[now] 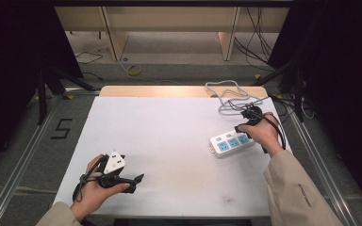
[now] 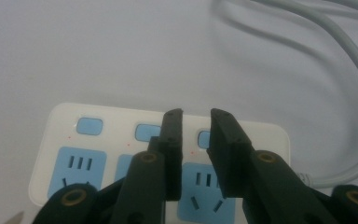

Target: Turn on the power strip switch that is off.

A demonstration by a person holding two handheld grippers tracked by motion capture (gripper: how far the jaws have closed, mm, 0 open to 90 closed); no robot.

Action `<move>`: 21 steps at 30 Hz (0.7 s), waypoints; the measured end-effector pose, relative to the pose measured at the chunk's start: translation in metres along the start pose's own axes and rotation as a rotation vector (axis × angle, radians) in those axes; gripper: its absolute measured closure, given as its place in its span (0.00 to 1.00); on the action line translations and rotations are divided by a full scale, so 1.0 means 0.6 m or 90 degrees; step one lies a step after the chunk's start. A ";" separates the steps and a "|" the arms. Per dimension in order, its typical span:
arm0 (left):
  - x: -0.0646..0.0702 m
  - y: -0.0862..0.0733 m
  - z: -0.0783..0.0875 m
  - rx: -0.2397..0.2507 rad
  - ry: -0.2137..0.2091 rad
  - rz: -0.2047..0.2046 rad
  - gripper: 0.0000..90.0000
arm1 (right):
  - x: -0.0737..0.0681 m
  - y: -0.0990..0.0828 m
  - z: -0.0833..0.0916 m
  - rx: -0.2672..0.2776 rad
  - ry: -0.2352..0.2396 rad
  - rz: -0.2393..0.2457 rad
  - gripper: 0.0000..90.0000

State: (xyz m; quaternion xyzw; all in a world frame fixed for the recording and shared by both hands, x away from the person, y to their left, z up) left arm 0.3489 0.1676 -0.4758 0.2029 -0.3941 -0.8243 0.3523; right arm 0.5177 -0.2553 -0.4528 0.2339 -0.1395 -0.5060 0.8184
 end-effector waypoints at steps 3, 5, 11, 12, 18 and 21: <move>0.000 0.000 0.000 -0.001 -0.001 0.000 0.08 | -0.003 -0.005 0.004 0.009 0.002 0.003 0.78; 0.000 0.000 0.000 -0.001 0.000 -0.001 0.08 | -0.006 -0.007 0.008 0.019 0.005 0.001 0.75; 0.000 -0.001 0.000 -0.002 0.000 0.000 0.08 | -0.015 -0.017 0.018 0.043 0.012 0.004 0.69; 0.000 -0.001 0.000 -0.002 0.000 0.000 0.08 | -0.017 -0.020 0.020 0.048 0.010 0.006 0.68; 0.000 -0.001 0.001 -0.002 0.001 0.002 0.08 | -0.030 -0.040 0.037 0.091 0.012 0.011 0.58; -0.001 -0.001 0.001 -0.002 0.001 0.003 0.08 | -0.034 -0.052 0.043 0.107 0.014 0.019 0.54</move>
Point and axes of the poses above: each handheld gripper's, and its own axes: z roughly backward along the jaws, y roughly out of its top, x roughly to its right, the point moved 4 cm from there along -z, roughly forward along the jaws, and after that the axes turned 2 degrees about -y, right-handed, at the moved point
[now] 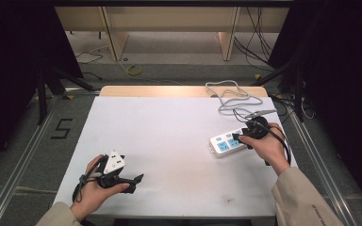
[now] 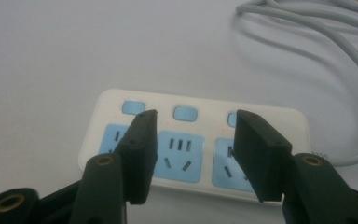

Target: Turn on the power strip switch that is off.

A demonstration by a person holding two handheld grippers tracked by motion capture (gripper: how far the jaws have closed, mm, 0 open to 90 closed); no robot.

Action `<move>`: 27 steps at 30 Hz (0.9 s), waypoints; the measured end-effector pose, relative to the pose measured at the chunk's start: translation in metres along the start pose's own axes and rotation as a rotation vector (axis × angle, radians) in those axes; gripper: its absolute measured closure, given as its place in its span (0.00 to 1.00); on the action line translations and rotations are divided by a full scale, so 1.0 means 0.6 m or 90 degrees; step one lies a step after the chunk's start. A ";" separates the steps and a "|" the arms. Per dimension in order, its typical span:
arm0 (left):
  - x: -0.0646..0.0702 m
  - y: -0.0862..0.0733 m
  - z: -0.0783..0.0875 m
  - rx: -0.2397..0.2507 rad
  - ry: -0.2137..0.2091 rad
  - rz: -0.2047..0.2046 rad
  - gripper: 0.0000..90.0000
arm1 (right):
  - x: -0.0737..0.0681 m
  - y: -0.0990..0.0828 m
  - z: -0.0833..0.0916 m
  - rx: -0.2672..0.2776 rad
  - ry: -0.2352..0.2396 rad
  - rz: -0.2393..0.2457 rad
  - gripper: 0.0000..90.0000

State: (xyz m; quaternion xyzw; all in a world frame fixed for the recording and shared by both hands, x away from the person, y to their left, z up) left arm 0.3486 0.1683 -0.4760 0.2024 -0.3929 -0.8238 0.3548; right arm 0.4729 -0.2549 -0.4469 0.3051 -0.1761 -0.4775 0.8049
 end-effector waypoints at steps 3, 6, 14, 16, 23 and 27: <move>0.000 0.000 0.000 0.000 0.000 0.000 0.08 | -0.005 -0.010 0.009 0.018 0.002 0.002 0.51; 0.000 0.000 0.000 0.000 0.001 0.001 0.08 | -0.012 -0.020 0.017 0.038 0.012 0.000 0.49; 0.000 0.000 0.000 0.000 0.003 0.004 0.08 | -0.027 -0.049 0.031 0.071 0.037 -0.004 0.45; 0.000 -0.001 0.000 -0.001 0.003 0.004 0.08 | -0.032 -0.063 0.035 0.084 0.045 -0.001 0.44; -0.001 -0.001 0.000 -0.001 0.003 0.004 0.08 | -0.047 -0.101 0.052 0.115 0.066 0.007 0.40; -0.001 -0.001 0.000 -0.001 0.004 0.004 0.08 | -0.053 -0.124 0.061 0.116 0.076 0.007 0.37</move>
Point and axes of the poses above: each handheld gripper's, and its own axes: z roughly backward along the jaws, y roughly out of its top, x roughly to its right, the point moved 4 cm from there along -z, roughly forward along the jaws, and after that the axes turned 2 degrees about -y, right-handed, at the moved point
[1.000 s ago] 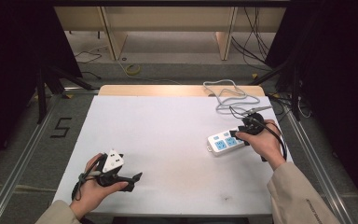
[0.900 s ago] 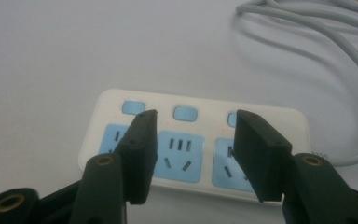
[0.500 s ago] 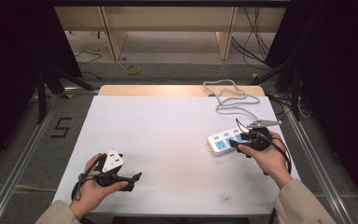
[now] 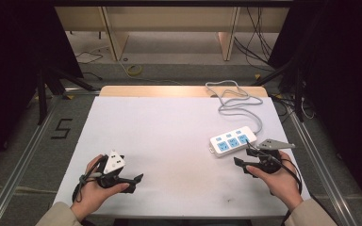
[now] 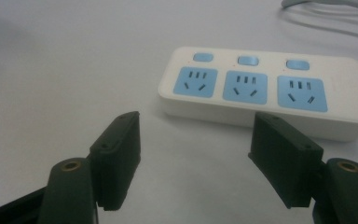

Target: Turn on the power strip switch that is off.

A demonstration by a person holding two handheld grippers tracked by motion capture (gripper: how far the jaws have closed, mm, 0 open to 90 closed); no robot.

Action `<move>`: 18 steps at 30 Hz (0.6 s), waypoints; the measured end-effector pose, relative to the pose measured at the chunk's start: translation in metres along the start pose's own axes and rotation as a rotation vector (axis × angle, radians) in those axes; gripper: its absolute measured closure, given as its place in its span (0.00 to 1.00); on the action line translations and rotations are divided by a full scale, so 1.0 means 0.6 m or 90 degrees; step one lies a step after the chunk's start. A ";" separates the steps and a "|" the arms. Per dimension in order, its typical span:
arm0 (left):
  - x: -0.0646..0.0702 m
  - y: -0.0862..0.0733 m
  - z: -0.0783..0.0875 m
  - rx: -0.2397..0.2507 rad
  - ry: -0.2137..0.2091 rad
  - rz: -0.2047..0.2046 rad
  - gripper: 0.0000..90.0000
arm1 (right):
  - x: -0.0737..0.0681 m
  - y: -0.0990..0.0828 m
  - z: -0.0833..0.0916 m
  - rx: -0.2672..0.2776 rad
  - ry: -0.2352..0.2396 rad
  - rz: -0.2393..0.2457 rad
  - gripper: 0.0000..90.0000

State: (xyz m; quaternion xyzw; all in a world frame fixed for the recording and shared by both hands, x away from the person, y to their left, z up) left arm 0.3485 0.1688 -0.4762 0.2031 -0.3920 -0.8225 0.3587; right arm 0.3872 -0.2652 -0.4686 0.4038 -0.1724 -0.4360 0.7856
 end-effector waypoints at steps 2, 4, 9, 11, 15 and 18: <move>0.000 0.000 0.000 0.000 0.000 0.002 0.08 | -0.005 -0.010 0.006 0.009 0.004 -0.001 0.37; 0.000 0.000 0.000 -0.001 0.000 0.000 0.08 | -0.008 -0.016 0.011 0.016 0.007 0.004 0.36; 0.000 0.000 0.000 0.000 -0.001 0.001 0.08 | -0.013 -0.024 0.017 0.023 0.014 0.011 0.35; 0.000 -0.001 0.000 -0.001 -0.002 0.000 0.08 | -0.014 -0.027 0.017 0.024 0.016 0.011 0.34; -0.001 -0.001 -0.001 -0.004 -0.004 0.000 0.08 | -0.013 -0.026 0.016 0.031 0.017 0.011 0.33; -0.001 -0.001 -0.001 -0.005 -0.006 0.002 0.08 | -0.012 -0.025 0.017 0.038 0.015 0.009 0.33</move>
Point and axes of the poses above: each handheld gripper's, and its own axes: z roughly backward along the jaws, y roughly out of its top, x roughly to its right, the point moved 4 cm from there along -z, roughly forward along the jaws, and after that the axes turned 2 degrees about -y, right-handed, at the moved point
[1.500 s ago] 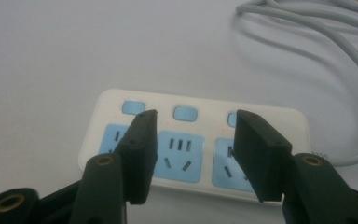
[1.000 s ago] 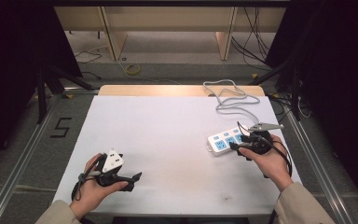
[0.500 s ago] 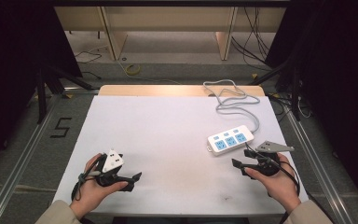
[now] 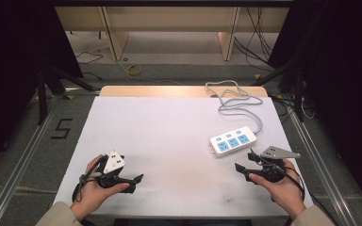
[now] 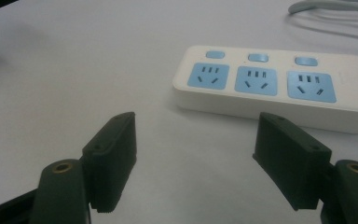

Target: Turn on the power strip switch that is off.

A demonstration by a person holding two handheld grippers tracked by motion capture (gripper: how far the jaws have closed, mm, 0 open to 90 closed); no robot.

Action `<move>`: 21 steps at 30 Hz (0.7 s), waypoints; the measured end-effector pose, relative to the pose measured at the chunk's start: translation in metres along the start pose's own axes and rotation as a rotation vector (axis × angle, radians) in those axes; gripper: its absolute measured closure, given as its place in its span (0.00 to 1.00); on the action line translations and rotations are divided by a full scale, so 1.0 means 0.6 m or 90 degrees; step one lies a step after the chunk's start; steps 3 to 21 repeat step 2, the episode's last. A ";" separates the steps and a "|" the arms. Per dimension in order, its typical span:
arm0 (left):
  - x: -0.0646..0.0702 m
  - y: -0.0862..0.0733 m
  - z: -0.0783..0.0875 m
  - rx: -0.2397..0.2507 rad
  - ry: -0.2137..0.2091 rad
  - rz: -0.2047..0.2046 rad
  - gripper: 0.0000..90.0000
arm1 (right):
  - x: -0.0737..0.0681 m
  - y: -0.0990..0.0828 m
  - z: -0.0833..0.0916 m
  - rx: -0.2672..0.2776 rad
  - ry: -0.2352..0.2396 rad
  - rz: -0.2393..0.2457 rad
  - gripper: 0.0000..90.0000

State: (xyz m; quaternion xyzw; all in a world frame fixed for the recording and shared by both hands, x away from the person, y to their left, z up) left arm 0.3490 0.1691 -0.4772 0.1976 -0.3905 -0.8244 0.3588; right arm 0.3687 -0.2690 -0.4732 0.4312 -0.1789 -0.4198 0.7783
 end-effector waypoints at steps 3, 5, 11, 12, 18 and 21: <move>0.000 0.000 -0.001 0.000 0.000 0.004 0.08 | 0.000 0.000 0.001 0.000 0.000 -0.001 0.33; 0.000 0.000 -0.001 0.000 0.000 0.004 0.08 | 0.000 0.000 0.001 0.000 0.000 -0.001 0.33; 0.000 0.000 -0.001 0.000 0.000 0.004 0.08 | 0.000 0.000 0.001 0.000 0.000 -0.001 0.33; 0.000 0.000 -0.001 0.000 0.000 0.004 0.08 | 0.000 0.000 0.001 0.000 0.000 -0.001 0.33; 0.000 0.000 -0.001 0.000 0.000 0.004 0.08 | 0.000 0.000 0.001 0.000 0.000 -0.001 0.33; 0.000 0.000 -0.001 0.000 0.000 0.004 0.08 | 0.000 0.000 0.001 0.000 0.000 -0.001 0.33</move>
Point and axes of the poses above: each handheld gripper's, and its own axes: z roughly backward along the jaws, y roughly out of its top, x roughly to its right, the point moved 4 cm from there along -z, roughly forward along the jaws, and after that the axes turned 2 degrees about -y, right-handed, at the moved point
